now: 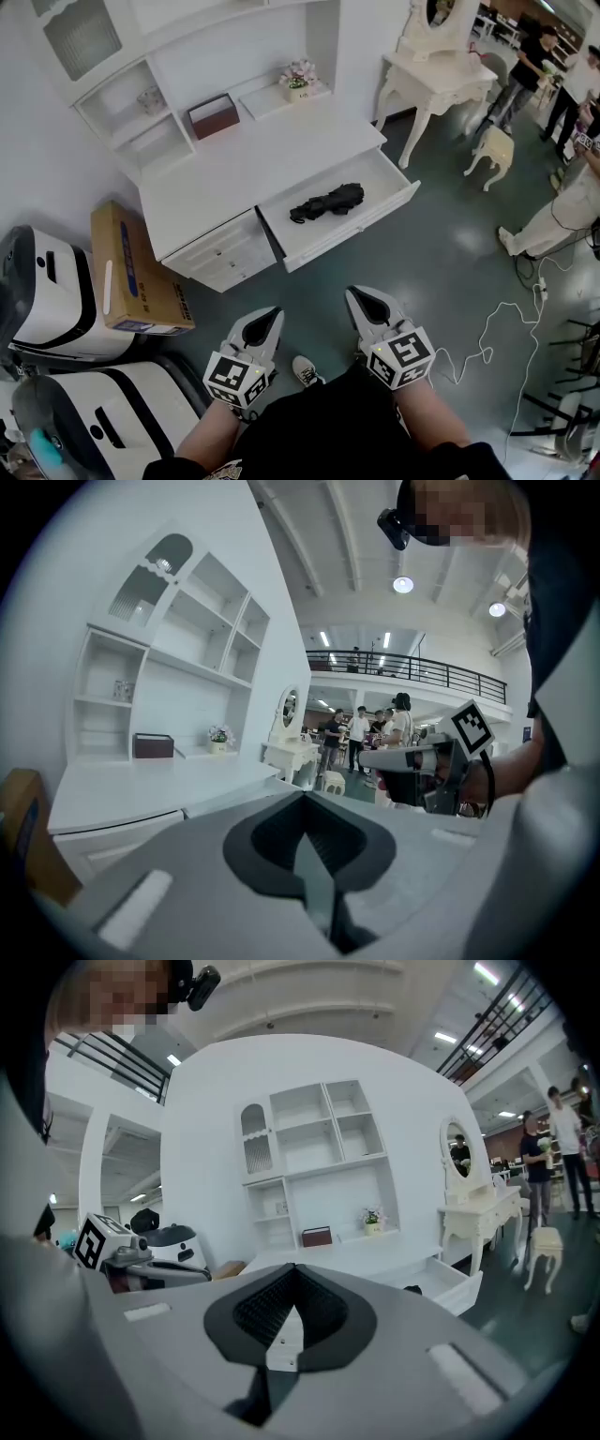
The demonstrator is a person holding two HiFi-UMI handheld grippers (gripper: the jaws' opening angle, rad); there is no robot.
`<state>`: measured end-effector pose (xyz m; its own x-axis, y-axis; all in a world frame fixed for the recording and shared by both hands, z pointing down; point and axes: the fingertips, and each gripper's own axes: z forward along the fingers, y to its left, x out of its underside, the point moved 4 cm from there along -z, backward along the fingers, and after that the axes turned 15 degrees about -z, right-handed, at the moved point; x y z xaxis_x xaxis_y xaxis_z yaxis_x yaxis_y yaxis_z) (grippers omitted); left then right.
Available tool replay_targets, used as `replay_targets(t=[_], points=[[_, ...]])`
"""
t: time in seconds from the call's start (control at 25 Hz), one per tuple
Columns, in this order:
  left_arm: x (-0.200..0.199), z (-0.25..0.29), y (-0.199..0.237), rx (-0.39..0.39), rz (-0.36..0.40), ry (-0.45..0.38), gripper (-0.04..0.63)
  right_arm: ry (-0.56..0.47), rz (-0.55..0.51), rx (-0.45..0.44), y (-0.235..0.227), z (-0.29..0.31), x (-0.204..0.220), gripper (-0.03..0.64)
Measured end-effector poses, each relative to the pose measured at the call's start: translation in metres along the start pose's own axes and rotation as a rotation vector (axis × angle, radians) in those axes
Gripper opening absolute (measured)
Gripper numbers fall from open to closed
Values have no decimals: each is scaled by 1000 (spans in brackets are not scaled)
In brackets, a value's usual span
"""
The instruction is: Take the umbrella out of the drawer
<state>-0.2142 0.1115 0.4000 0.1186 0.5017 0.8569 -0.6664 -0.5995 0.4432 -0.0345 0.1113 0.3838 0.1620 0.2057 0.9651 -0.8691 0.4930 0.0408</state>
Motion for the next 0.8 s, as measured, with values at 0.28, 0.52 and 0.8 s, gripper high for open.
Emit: replay_targets(t=[0.28,0.52,0.8], points=[[2,1,5,-11,-1,4,2,9,-1,-7,-3,4,3,25],[0,3,10,-17,4,5,0,13,-39,-14,-6,10,0,25],[-4,10,18,-30,11,1,1,18,-69,-22,-14,23,-3,25]])
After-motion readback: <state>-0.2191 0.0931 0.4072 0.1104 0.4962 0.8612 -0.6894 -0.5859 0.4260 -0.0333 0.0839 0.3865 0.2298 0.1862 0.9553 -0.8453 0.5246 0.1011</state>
